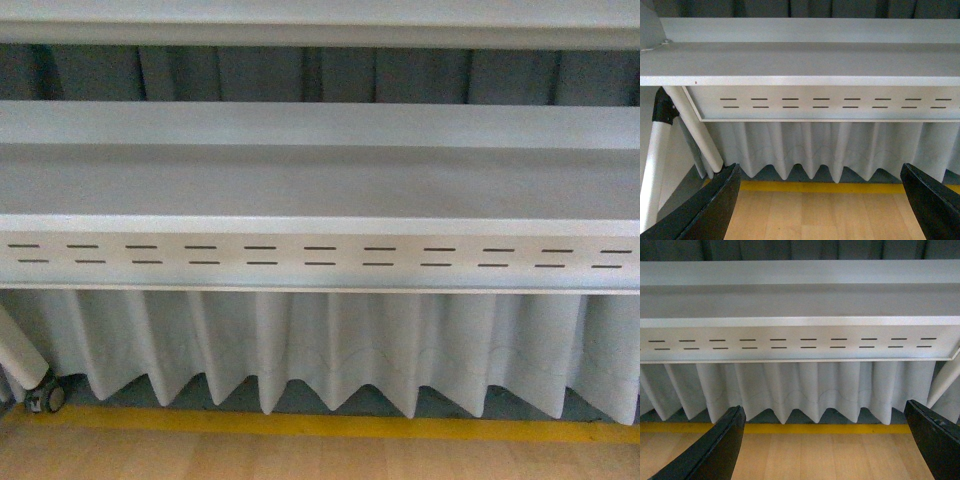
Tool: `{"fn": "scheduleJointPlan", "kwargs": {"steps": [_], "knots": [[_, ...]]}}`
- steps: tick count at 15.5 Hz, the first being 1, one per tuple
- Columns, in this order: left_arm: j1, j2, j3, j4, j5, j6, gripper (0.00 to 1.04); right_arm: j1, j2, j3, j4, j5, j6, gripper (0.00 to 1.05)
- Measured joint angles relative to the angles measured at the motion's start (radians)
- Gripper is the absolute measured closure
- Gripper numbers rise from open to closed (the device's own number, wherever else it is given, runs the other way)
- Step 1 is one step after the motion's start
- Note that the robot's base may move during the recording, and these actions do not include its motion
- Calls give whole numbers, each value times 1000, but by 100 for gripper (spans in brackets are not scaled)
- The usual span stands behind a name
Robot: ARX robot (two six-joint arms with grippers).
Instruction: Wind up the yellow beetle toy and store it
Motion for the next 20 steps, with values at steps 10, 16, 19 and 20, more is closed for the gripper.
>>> {"fn": "scheduleJointPlan", "kwargs": {"steps": [10, 16, 19, 20], "knots": [[0, 0, 0, 0, 0, 0, 7, 0, 0, 0, 0, 0, 0, 7], [0, 0, 0, 2, -1, 0, 7, 0, 0, 0, 0, 0, 1, 7], [0, 0, 0, 1, 0, 0, 7, 0, 0, 0, 0, 0, 0, 7], [0, 0, 0, 2, 0, 0, 7, 0, 0, 0, 0, 0, 0, 7]]}}
